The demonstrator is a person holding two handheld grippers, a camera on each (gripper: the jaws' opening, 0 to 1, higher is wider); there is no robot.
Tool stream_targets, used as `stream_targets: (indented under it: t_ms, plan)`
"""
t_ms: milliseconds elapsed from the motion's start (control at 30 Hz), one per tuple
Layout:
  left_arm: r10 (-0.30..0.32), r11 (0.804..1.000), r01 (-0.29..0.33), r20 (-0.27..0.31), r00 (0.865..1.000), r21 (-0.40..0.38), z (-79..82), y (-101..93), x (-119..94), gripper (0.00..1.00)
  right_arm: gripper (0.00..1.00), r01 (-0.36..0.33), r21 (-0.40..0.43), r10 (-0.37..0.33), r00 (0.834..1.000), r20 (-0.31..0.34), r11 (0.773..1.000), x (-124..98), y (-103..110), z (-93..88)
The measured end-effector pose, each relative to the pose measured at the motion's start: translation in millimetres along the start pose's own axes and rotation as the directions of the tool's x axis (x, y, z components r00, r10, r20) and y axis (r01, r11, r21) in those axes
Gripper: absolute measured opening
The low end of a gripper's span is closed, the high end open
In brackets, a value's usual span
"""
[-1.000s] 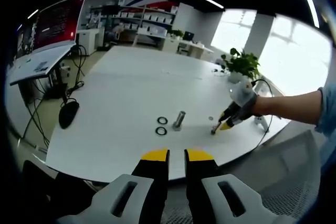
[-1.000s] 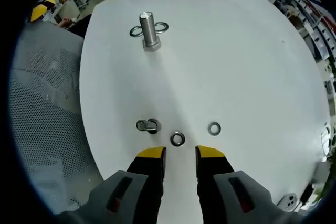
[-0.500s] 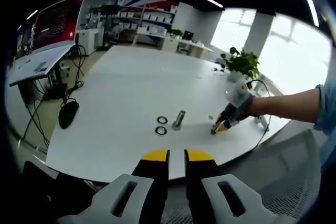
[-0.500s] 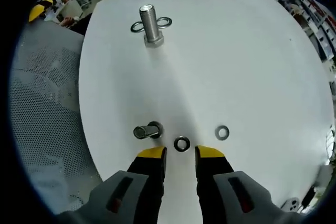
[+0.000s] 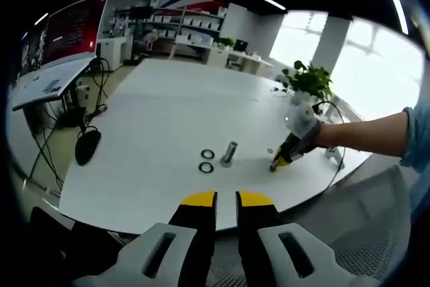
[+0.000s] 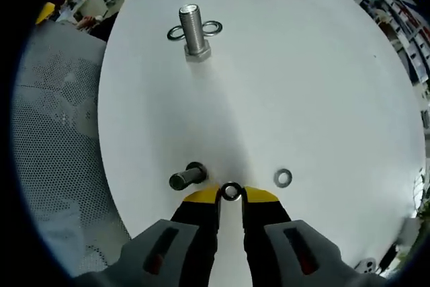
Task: Place the washer onto the threaded stud by aligning its center hole with the stud, sliding it down to the base, and recovering from edge contact or off-axis alignment until the washer reaches the visible bottom stop.
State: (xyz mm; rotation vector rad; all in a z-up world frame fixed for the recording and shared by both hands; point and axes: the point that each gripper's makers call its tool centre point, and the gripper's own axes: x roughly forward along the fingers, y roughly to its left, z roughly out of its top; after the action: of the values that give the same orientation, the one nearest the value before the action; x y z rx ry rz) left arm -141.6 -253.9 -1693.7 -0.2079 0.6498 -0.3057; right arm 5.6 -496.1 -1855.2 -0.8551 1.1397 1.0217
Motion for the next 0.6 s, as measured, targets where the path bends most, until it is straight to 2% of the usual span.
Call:
stream_targets:
  t_ms: [433,600]
  plan:
    - [-0.003,1.0,0.003,0.003,1.0,0.001,0.6,-0.5,0.2,0.08,0.13,0.009,0.03,-0.009,1.0,0.014,0.999,-2.1,-4.4,-6.2]
    - [-0.003,1.0,0.003,0.008,1.0,-0.001,1.3,-0.3,-0.1,0.08,0.13,0.003,0.041,-0.004,1.0,0.026,0.999,-9.1,-4.5,-6.1]
